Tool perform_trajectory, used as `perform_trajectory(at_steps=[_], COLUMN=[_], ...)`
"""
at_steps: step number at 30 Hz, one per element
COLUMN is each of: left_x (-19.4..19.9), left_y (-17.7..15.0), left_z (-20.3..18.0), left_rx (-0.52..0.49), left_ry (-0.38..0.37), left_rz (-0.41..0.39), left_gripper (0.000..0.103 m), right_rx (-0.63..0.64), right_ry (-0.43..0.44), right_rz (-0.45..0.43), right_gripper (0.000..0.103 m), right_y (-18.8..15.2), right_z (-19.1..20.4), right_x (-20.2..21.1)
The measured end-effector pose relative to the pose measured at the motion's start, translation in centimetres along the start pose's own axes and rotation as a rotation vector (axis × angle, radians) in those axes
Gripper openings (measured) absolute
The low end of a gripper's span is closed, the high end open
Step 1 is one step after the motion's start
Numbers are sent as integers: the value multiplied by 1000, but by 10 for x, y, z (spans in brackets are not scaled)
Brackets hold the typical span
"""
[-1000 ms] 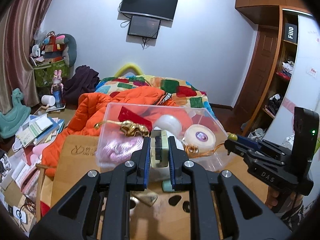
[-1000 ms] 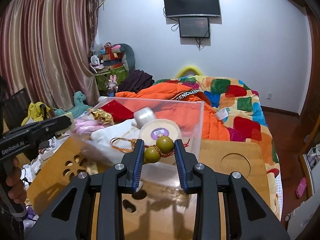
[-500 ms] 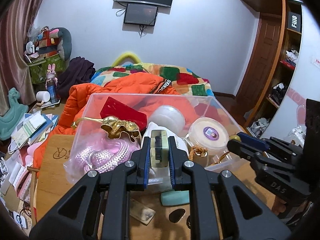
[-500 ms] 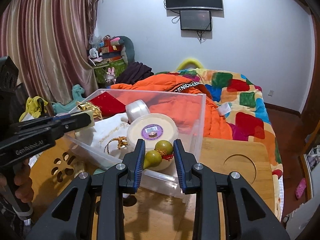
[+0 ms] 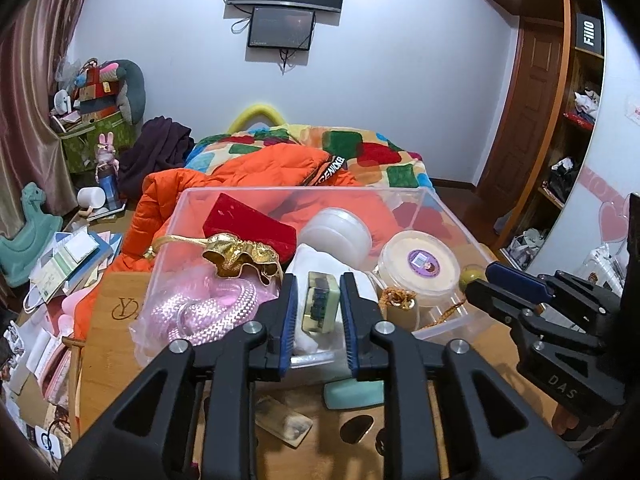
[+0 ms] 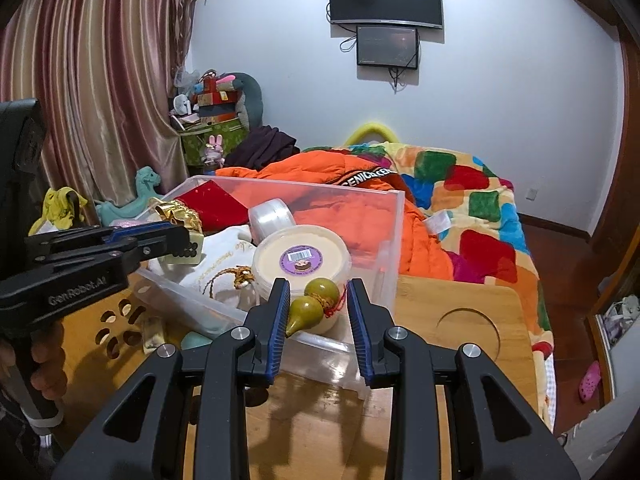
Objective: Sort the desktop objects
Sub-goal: 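Open the left tool to drop the block while the right tool drops the beads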
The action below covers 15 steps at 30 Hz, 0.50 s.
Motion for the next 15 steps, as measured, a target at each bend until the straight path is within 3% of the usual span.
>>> perform_trajectory(at_steps=[8, 15], left_x=[24, 42], left_y=[6, 4], left_z=[-4, 2], left_rx=[-12, -3], left_ry=[-17, -25], left_rz=[-45, -71], left_gripper=[28, 36], right_rx=[-15, -14], right_ry=[0, 6], right_rz=[-22, -31], right_gripper=[29, 38], right_y=[1, -3], right_z=[3, 13], right_x=[15, 26])
Point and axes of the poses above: each gripper's, at about its wrist camera, not at the fingertips, and x roughly against the way its jaws point, z to its left, y to its top, the point moved 4 cm from there along -x, roughly the way its jaws point, and after that the axes turned 7 degrees about x, right-handed, at the moved point
